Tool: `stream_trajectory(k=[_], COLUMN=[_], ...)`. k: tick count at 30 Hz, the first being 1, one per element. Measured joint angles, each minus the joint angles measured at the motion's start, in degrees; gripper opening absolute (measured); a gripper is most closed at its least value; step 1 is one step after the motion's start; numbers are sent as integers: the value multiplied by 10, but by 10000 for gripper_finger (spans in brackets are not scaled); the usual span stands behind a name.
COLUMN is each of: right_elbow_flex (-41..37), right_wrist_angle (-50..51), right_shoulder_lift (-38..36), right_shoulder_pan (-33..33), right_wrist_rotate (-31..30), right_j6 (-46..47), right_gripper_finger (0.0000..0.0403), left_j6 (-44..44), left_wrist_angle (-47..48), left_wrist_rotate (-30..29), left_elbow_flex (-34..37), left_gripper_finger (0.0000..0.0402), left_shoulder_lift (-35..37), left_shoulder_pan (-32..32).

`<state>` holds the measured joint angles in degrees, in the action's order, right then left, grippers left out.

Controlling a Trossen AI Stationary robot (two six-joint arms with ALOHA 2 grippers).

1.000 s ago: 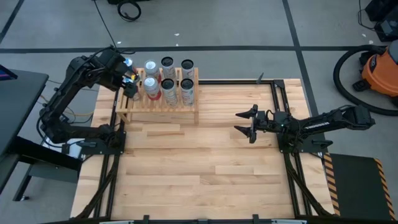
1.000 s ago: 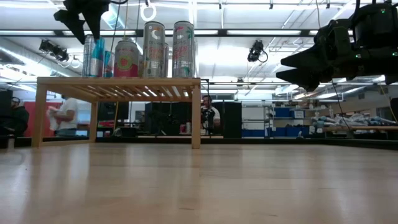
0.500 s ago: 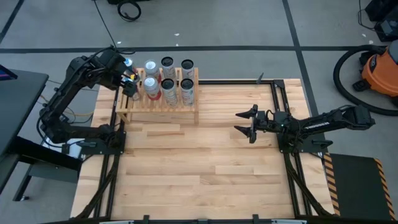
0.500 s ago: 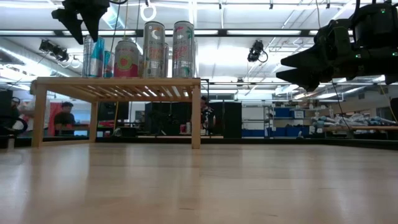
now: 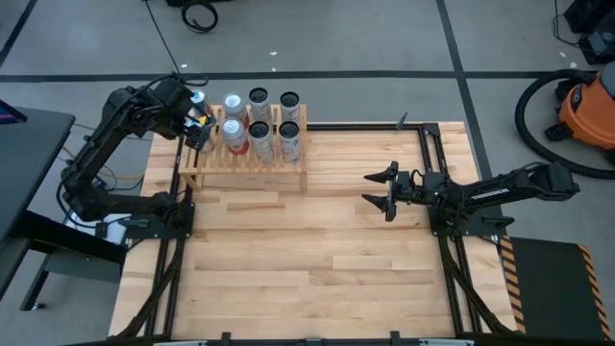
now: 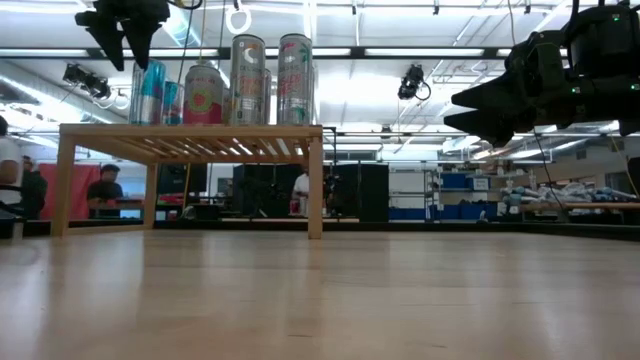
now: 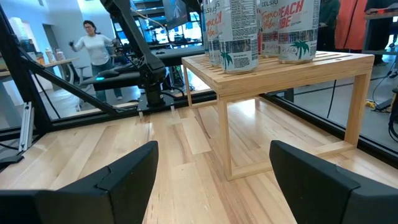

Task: Place canned beverage on shelf
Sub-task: Adjust the blue soda can

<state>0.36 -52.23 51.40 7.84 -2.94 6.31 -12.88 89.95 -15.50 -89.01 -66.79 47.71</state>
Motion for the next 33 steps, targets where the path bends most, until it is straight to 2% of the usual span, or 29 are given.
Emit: stream_trajectory(k=[6, 11, 33], right_elbow_flex=[0, 0, 0], right_wrist_angle=[0, 0, 0], right_shoulder_lift=[0, 0, 0], right_shoulder_pan=[0, 0, 0], right_wrist_rotate=[0, 0, 0], right_j6=[0, 0, 0], right_gripper_finger=[317, 317, 317], left_j6=[4, -3, -92], left_wrist_angle=[0, 0, -72], left_wrist_rotate=[2, 64, 37], left_elbow_flex=[0, 0, 0], left_gripper_finger=[311, 311, 311], left_shoulder_lift=[1, 9, 0], left_shoulder_pan=[0, -4, -10])
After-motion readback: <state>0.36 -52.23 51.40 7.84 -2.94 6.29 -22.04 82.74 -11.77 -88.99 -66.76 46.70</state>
